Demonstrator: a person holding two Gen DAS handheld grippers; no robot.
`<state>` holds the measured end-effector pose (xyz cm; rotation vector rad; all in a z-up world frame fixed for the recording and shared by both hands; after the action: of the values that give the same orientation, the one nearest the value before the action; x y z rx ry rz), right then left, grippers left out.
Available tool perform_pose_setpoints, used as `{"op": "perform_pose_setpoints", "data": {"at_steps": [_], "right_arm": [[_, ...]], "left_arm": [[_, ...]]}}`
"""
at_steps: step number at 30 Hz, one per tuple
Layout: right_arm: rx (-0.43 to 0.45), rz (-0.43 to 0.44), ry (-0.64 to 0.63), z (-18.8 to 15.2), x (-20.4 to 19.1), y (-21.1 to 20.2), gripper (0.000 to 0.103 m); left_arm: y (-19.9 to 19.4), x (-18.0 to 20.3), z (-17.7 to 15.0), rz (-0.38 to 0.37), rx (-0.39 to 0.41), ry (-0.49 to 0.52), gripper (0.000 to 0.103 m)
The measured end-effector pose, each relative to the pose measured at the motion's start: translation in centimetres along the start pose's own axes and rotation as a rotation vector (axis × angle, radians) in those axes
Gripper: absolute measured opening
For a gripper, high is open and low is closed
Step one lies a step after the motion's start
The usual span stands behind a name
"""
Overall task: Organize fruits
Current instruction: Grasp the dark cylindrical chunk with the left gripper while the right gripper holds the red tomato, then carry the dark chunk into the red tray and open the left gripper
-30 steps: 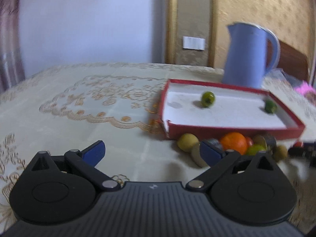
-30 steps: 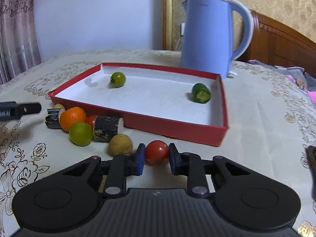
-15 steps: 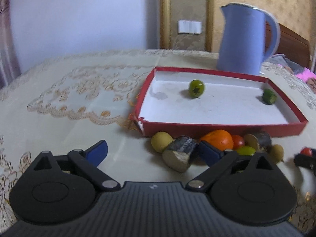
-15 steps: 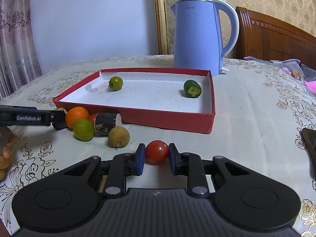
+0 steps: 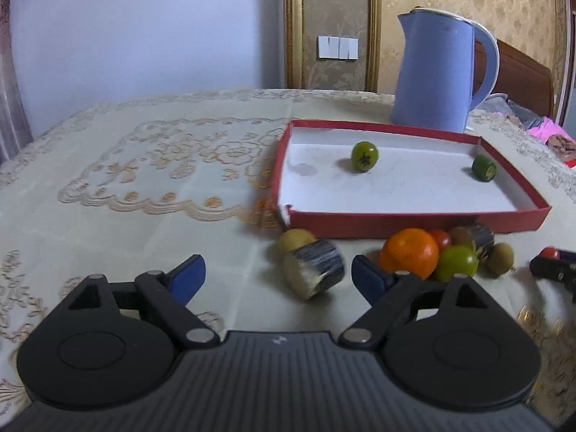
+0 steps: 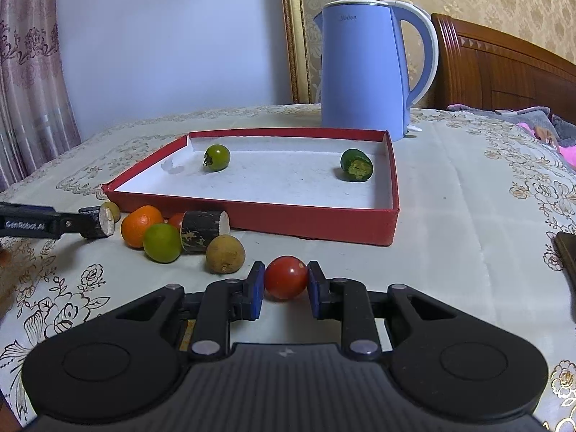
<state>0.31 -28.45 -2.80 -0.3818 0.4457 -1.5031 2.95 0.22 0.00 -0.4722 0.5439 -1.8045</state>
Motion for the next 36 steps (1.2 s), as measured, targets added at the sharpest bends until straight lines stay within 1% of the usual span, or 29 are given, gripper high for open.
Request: {"op": "perform_pose_setpoints", "data": {"at_steps": [2, 3, 5, 6, 7, 8, 9, 13, 15, 17, 20, 24, 28, 33, 36], "right_arm": [[0.0, -0.003, 0.001, 0.0, 0.0, 0.0, 0.024], [0.0, -0.002, 0.002, 0.0, 0.0, 0.0, 0.024], [0.001, -0.001, 0.003, 0.0, 0.1, 0.0, 0.024], [0.002, 0.0, 0.003, 0.0, 0.1, -0.1, 0.024], [0.003, 0.0, 0.003, 0.0, 0.1, -0.1, 0.024], [0.004, 0.0, 0.002, 0.0, 0.1, -0.1, 0.024], [0.006, 0.0, 0.003, 0.0, 0.1, -0.2, 0.024], [0.013, -0.001, 0.007, -0.1, 0.1, -0.4, 0.024], [0.019, 0.002, 0.009, 0.0, 0.1, -0.7, 0.024], [0.026, 0.004, 0.009, 0.0, 0.0, -1.0, 0.024], [0.041, 0.007, 0.011, 0.2, -0.1, -1.5, 0.024], [0.057, 0.012, 0.012, 0.4, -0.2, -2.0, 0.024], [0.065, 0.015, 0.013, 0.5, -0.3, -2.5, 0.024], [0.072, 0.015, 0.018, 0.4, -0.1, -2.8, 0.024], [0.075, 0.015, 0.02, 0.4, 0.1, -3.1, 0.024]], "left_arm": [[0.8, 0.4, 0.1, 0.002, -0.022, -0.012, 0.087], [1.2, 0.5, 0.1, 0.018, -0.035, -0.023, 0.085], [1.8, 0.6, 0.0, 0.036, -0.046, -0.048, 0.073], [2.0, 0.6, 0.0, 0.036, -0.052, -0.055, 0.062], [2.1, 0.7, 0.0, 0.027, -0.058, -0.058, 0.053], [2.1, 0.8, 0.0, 0.013, -0.056, -0.062, 0.046], [1.9, 0.8, 0.0, -0.01, -0.053, -0.067, 0.036], [1.2, 0.6, -0.2, -0.006, -0.034, -0.067, 0.036], [0.5, 0.4, -0.4, -0.018, -0.013, -0.059, 0.036], [-0.3, 0.3, -0.5, -0.019, 0.01, -0.041, 0.036], [-1.8, 0.4, 0.0, 0.002, 0.055, -0.001, 0.036], [-3.3, 0.8, 1.7, -0.007, 0.101, 0.028, 0.036], [-3.5, 1.9, 3.7, -0.01, 0.128, 0.074, 0.036], [-2.3, 3.9, 6.3, -0.013, 0.157, 0.126, 0.036], [-0.9, 5.1, 7.5, -0.036, 0.136, 0.136, 0.036]]}}
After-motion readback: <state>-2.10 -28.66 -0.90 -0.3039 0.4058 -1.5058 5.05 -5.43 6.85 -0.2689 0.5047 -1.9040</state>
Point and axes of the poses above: each gripper's, at about its wrist camera, not at the fingertips, and y roughly the way its jaws point, x to its right, z to its top, the point moved 3 cm from there along y, roughly the way its jaws point, and after that the axes turned 6 degrees about -z, right-handed, at the moved point
